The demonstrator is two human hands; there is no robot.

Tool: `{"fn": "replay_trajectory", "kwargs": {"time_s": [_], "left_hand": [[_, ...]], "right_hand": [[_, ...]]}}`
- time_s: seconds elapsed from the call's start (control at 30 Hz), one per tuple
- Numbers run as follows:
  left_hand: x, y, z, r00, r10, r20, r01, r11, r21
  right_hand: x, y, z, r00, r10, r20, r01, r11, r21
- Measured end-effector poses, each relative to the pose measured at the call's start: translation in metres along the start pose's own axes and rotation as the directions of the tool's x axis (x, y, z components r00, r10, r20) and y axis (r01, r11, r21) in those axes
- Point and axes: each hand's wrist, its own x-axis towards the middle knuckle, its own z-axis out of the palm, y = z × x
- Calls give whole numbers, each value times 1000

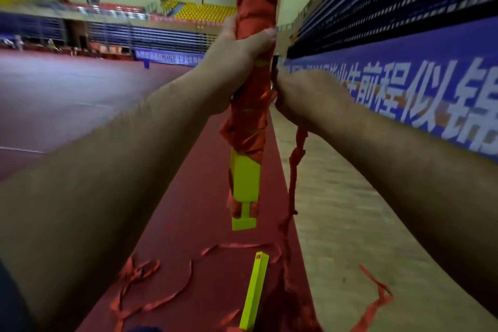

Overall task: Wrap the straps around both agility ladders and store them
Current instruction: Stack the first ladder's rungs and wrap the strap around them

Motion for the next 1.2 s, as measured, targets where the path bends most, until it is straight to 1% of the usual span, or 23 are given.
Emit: {"fn": "replay_trajectory", "kwargs": {"time_s": [0.03,0.07,0.13,0.2,0.23,0.3,0.33,0.43,0.47,0.53,0.57,0.6,0.63,0.67,0.7,0.73,0.77,0.8,0.83,0.9,1.0,1.1,1.2], "left_hand": [[0,11,-2,1000,29,-10,-29,999,30],[-1,21,-6,998,57,-15,-56,997,50],[-8,31,-15,997,71,-2,-71,995,70],[-14,27,-21,998,59,21,-61,993,104],[-16,21,-23,998,53,32,-57,991,123],[-18,10,-22,998,50,38,-55,987,151],[-18,5,-20,998,45,32,-50,985,162],[-15,-4,-16,999,32,10,-33,986,161],[-14,-7,-15,999,35,0,-35,987,159],[-14,-14,-17,999,48,-20,-44,987,157],[-14,-17,-18,998,48,-30,-43,988,149],[-14,-20,-20,998,39,-38,-34,990,135],[-15,-23,-22,999,23,-45,-17,993,118],[-15,-25,-23,999,6,-49,-2,995,95],[-15,-27,-25,999,-6,-50,10,997,76],[-15,-29,-26,999,-14,-51,18,998,67],[-15,-31,-28,999,-15,-52,19,997,74],[-15,-33,-30,998,-18,-52,23,996,90],[-15,-35,-32,999,-20,-50,25,994,107],[-14,-38,-35,998,-26,-48,32,991,131],[-14,-39,-35,998,-40,-57,47,992,121],[-12,-38,-35,997,-53,-56,57,996,73],[-11,-34,-37,997,-59,-56,60,998,28]], "right_hand": [[1,3,-2,999,42,-16,-40,996,85],[0,7,-5,998,62,15,-64,983,174],[-13,10,-8,976,3,219,-64,961,271],[-31,7,-8,890,-104,443,0,974,227],[-38,5,-6,856,-139,497,47,980,192],[-44,-3,-2,839,-158,520,94,984,148],[-43,-5,0,854,-133,503,67,987,148],[-40,-6,4,901,35,433,-112,981,155],[-40,-5,7,907,49,419,-131,977,169],[-43,-1,13,892,-11,453,-120,959,258],[-47,-1,17,876,-56,479,-125,933,336],[-53,-1,20,862,-90,499,-163,883,440],[-59,-2,21,843,-102,528,-253,791,557],[-64,-4,22,834,-108,540,-347,659,667],[-69,-6,21,826,-125,550,-418,518,746],[-74,-7,22,818,-148,556,-463,405,789],[-77,-6,22,817,-175,550,-469,354,809],[-79,-6,24,812,-203,547,-464,342,817],[-80,-6,25,808,-221,546,-454,357,816],[-81,-6,27,819,-194,539,-448,370,814],[-80,-6,29,857,-116,502,-459,272,846],[-77,-1,27,870,-112,481,-456,190,870],[-76,5,23,827,-184,531,-520,105,847]]}}
